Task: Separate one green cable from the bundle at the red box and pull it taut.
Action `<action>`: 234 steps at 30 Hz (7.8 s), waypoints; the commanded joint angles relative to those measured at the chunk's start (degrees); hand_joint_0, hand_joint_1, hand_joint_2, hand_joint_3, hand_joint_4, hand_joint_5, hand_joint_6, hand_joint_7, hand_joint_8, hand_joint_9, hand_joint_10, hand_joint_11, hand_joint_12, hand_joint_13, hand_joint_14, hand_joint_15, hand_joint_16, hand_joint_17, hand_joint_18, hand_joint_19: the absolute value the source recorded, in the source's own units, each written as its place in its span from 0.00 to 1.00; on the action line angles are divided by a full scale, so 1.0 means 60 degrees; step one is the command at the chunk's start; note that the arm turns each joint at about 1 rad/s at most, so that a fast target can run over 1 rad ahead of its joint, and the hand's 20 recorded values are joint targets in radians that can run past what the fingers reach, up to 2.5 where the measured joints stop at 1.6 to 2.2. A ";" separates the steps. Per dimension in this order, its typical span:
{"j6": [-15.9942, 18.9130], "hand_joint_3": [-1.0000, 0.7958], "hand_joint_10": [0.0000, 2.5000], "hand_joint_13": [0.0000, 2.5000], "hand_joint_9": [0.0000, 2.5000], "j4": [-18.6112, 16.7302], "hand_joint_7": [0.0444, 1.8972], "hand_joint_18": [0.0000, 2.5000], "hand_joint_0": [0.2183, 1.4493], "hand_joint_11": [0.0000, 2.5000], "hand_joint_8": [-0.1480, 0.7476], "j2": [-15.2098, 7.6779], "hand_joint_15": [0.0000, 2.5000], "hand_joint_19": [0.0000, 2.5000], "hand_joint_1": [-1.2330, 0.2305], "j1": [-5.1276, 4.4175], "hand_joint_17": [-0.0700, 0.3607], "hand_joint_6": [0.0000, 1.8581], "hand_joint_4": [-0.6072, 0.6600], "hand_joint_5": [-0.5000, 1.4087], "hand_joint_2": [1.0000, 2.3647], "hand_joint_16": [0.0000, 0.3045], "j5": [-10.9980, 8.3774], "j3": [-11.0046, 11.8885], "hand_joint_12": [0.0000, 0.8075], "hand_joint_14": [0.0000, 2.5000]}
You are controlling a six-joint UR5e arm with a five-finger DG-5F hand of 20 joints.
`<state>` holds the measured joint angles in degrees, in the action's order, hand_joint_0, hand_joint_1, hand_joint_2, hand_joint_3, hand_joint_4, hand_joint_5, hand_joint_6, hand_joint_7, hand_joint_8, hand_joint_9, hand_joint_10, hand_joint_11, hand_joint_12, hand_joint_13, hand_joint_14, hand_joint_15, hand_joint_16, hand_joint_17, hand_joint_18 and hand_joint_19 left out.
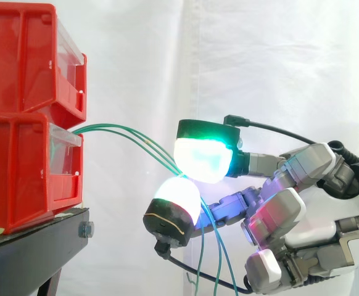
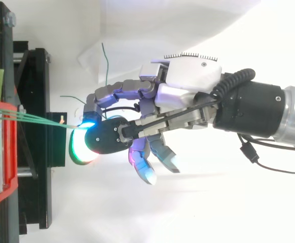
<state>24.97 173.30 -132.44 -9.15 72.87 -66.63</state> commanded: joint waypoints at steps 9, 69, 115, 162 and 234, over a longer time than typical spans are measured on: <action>0.0101 0.28 0.00 0.62 0.79 0.0106 0.68 0.50 0.17 0.11 0.41 -0.0001 0.26 0.23 0.84 0.0016 0.46 0.27 0.58 0.34 0.00 0.19 -0.0001 0.0001 0.40 0.01; -0.1042 0.28 0.00 0.58 0.77 0.0809 0.68 0.43 0.14 0.09 0.42 -0.0001 0.23 0.23 0.81 -0.0350 0.49 0.27 0.59 0.34 0.00 0.20 -0.2916 0.0455 0.42 0.01; -0.0441 0.28 0.00 0.54 0.75 0.2113 0.65 0.33 0.10 0.11 0.43 -0.0001 0.21 0.21 0.62 -0.0789 0.53 0.27 0.59 0.33 0.00 0.23 -0.4542 0.0910 0.44 0.01; -0.2243 0.43 0.01 0.29 0.43 0.1688 0.66 0.15 0.22 0.17 0.56 -0.0001 0.21 0.17 0.32 -0.1287 0.61 0.33 0.68 0.24 0.01 0.28 -0.6051 0.1085 0.51 0.01; -0.4440 0.49 0.01 0.43 0.64 0.0824 0.77 0.24 0.34 0.18 0.48 -0.0001 0.23 0.22 0.18 -0.1859 0.50 0.27 0.64 0.31 0.01 0.21 -0.7926 0.1085 0.46 0.01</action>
<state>-1.78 178.22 -132.44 -20.15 25.45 -60.16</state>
